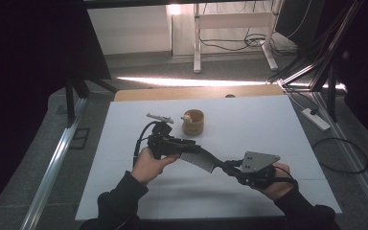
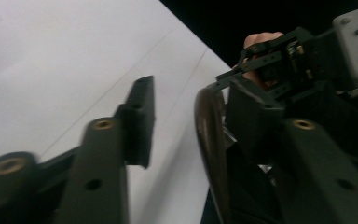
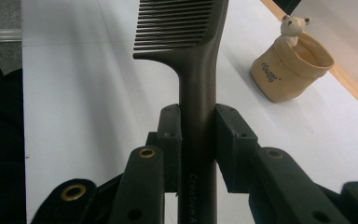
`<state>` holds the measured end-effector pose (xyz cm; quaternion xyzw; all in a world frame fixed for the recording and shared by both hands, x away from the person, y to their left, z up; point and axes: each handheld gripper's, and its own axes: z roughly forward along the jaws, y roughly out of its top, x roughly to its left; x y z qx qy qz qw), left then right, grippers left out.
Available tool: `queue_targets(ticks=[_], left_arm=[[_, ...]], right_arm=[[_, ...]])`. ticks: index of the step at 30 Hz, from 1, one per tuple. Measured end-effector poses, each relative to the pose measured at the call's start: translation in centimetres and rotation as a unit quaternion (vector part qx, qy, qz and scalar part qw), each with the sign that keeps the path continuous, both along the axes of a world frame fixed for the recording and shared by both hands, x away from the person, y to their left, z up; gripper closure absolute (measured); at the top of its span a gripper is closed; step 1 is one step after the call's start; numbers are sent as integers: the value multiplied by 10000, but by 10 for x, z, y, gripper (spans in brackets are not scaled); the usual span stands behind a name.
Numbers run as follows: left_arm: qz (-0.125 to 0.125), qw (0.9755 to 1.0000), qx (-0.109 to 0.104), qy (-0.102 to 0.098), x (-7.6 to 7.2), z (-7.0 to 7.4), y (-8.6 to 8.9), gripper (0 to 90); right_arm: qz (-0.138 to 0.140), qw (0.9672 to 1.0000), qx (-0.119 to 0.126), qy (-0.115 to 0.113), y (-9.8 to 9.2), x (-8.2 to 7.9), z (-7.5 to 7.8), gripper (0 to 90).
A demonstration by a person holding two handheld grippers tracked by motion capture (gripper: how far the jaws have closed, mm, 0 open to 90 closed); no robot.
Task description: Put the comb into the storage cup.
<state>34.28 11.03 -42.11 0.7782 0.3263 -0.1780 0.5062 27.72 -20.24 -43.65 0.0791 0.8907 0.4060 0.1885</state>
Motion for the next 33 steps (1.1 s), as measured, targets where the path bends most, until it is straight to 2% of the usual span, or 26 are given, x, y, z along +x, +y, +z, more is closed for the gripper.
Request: queue_targets(ticks=[4, 8, 13, 18, 24, 28, 32, 33], left_arm=[[-76, 9996, -186, 195, 1, -1, 2, 707], [-131, 9992, -234, 308, 2, -3, 2, 766], [-135, 9975, -432, 540, 3, -5, 3, 826], [-133, 9972, -408, 616, 2, -6, 2, 832], [-175, 9961, -529, 686, 4, -7, 3, 836], [-153, 9959, -575, 680, 4, -6, 6, 836], [-127, 9965, -568, 593, 4, -4, 9, 836], [-118, 9966, -578, 572, 4, -4, 9, 836]], right_arm=[[5, 10000, 4, -30, 0, 0, 0, 727], [7, 10000, 3, -48, 0, 0, 0, 727], [6, 9999, -42, -119, 0, 0, -1, 726], [5, 9999, -84, -148, 1, 0, -3, 722], [12, 9999, -56, -104, 0, 1, -4, 709], [-14, 10000, 25, 18, -1, 2, -4, 645], [-73, 9999, 96, 105, 0, 3, -4, 576], [-127, 9998, 97, 146, 0, 4, -4, 533]])
